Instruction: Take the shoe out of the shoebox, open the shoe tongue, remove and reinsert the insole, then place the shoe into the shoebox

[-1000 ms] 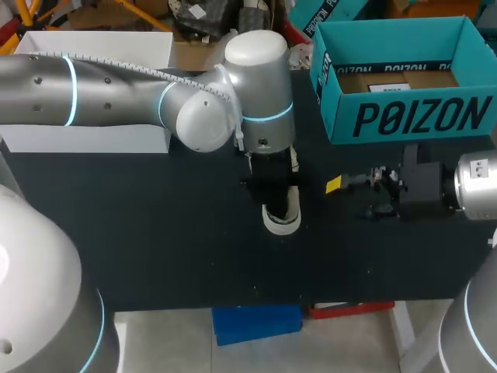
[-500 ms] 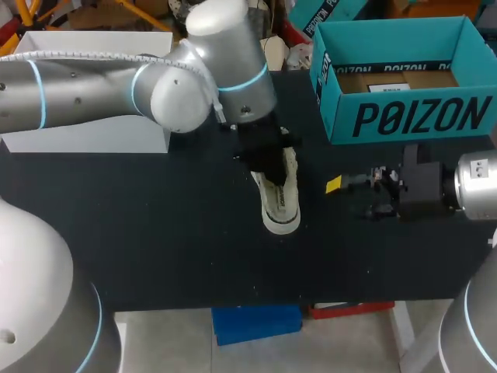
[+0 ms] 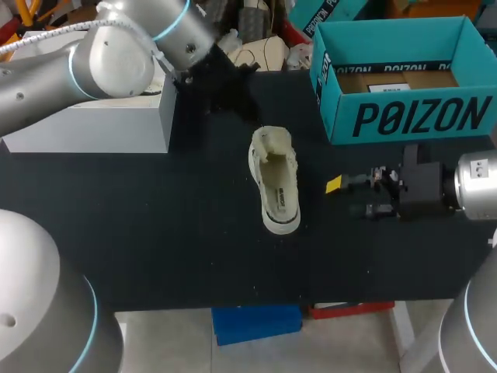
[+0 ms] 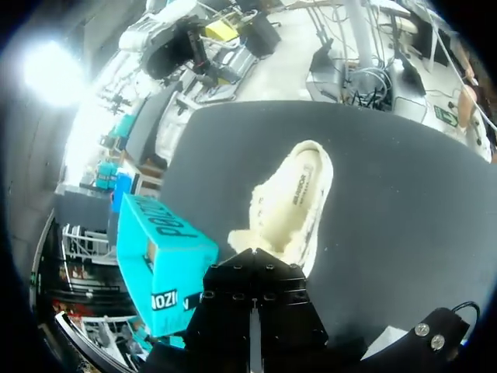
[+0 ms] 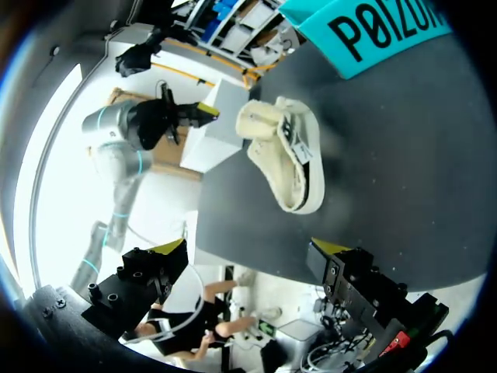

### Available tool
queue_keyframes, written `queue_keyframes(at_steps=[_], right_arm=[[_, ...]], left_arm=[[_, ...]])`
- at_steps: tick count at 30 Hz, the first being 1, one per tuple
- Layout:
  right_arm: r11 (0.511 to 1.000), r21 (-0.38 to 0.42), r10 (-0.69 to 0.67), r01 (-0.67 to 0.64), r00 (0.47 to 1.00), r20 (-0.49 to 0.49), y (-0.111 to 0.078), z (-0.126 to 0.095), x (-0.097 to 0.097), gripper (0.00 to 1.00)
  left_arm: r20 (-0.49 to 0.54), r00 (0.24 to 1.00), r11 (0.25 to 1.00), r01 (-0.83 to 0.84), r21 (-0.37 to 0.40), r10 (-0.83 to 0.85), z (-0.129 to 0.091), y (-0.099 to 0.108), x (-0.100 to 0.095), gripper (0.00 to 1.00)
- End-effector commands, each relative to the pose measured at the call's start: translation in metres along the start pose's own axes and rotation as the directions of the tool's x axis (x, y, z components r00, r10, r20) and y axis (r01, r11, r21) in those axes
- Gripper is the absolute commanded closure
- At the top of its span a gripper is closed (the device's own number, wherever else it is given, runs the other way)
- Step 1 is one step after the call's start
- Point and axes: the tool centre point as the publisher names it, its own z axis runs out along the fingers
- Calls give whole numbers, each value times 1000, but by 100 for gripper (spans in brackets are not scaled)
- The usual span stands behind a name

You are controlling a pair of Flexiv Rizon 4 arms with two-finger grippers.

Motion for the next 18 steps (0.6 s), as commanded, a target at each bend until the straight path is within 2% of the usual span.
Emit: queue_keyframes(at_steps=[1, 7, 12, 18], right_arm=[[1000, 2, 1, -1, 1000, 3, 1, 1, 1, 0], [1000, 2, 1, -1, 1000, 3, 1, 1, 1, 0], [1000, 2, 1, -1, 1000, 3, 1, 1, 1, 0], [1000, 2, 1, -1, 1000, 3, 1, 1, 1, 0]], left_arm=[[65, 994, 993, 90, -70, -85, 1, 12, 3, 100], [70, 992, 988, 113, -101, -106, 17, 43, -8, 100], [32, 994, 990, 106, -98, -103, 38, 55, -13, 100], [-5, 995, 994, 94, -63, -95, 65, 57, -18, 100]])
